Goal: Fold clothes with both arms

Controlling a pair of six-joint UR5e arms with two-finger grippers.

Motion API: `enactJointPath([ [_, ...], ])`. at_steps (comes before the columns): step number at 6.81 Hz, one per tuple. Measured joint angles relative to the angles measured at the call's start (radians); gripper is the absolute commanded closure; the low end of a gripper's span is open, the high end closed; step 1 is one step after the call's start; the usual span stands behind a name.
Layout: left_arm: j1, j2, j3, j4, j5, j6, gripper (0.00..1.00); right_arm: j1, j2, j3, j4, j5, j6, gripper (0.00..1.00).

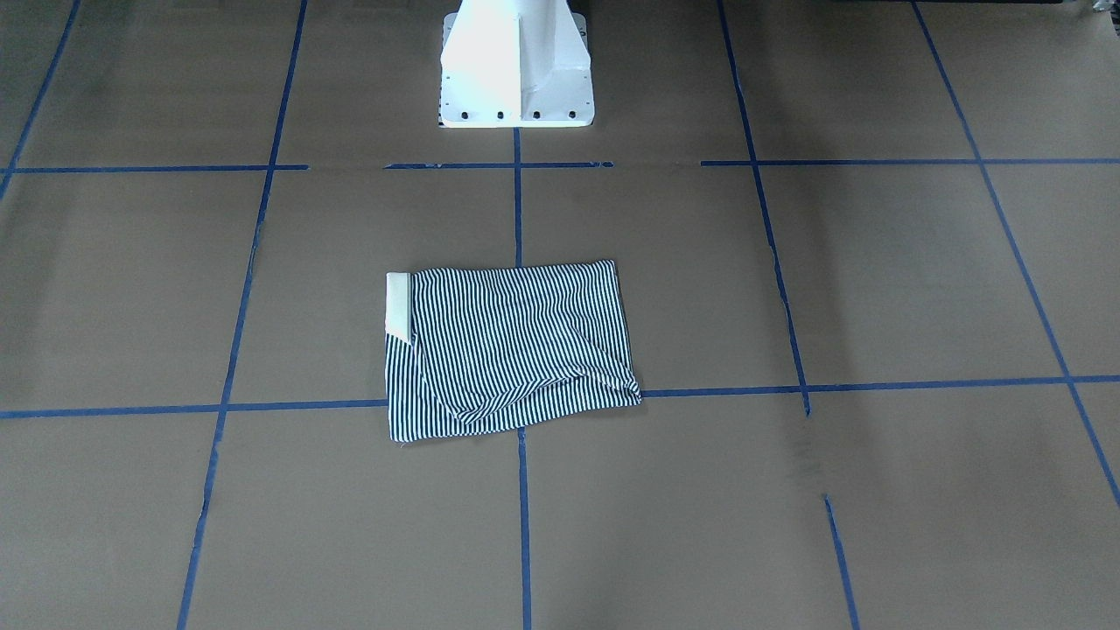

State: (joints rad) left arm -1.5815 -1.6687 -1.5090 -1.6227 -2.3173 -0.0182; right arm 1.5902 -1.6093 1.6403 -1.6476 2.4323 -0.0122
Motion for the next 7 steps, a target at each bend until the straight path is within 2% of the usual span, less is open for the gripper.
enactJointPath([
  [7,0.000,-0.003,0.000,0.001,0.007,0.039,0.00,-0.015,0.042,-0.019,0.057,-0.017,0.057,0.00],
])
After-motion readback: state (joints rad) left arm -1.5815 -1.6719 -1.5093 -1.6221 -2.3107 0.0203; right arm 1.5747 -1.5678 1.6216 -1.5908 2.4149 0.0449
